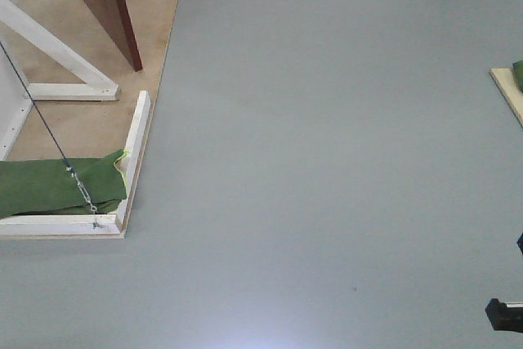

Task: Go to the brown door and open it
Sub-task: 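Drive the base forward along the platform edge toward the brown door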

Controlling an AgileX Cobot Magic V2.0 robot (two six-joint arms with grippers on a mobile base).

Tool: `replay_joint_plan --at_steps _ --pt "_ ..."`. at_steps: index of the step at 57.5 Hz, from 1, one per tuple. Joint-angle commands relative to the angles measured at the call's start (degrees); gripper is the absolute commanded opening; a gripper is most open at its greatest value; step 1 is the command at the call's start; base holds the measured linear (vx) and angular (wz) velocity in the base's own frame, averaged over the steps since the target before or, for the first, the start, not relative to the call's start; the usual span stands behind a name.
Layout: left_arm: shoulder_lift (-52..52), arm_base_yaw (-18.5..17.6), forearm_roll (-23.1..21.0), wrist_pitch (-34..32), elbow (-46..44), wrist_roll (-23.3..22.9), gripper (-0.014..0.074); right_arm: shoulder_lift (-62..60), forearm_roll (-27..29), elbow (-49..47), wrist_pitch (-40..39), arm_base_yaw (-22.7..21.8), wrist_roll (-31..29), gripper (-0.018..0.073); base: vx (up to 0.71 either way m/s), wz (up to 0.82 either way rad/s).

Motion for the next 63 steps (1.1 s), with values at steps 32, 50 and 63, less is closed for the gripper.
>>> replay_joint_plan --at_steps 32,50,63 --pt "-0.81 -0.06 0.0 -4.85 -1.5 -0.31 -0.0006 0.72 -0.35 0.22 -4.7 -0.1 -0.31 0.0 0.03 0.0" --pt "-0.81 -0.06 0.0 -4.85 -1.5 -0.31 -0.0006 0.72 -0.35 0.22 -4.7 -0.1 -0.31 0.0 0.07 0.02" --pt "-0.81 -0.06 0.0 -4.85 -1.5 -0.31 -0.0006 0.72 -0.35 0.22 -4.7 -0.1 -0.31 0.0 0.11 0.03"
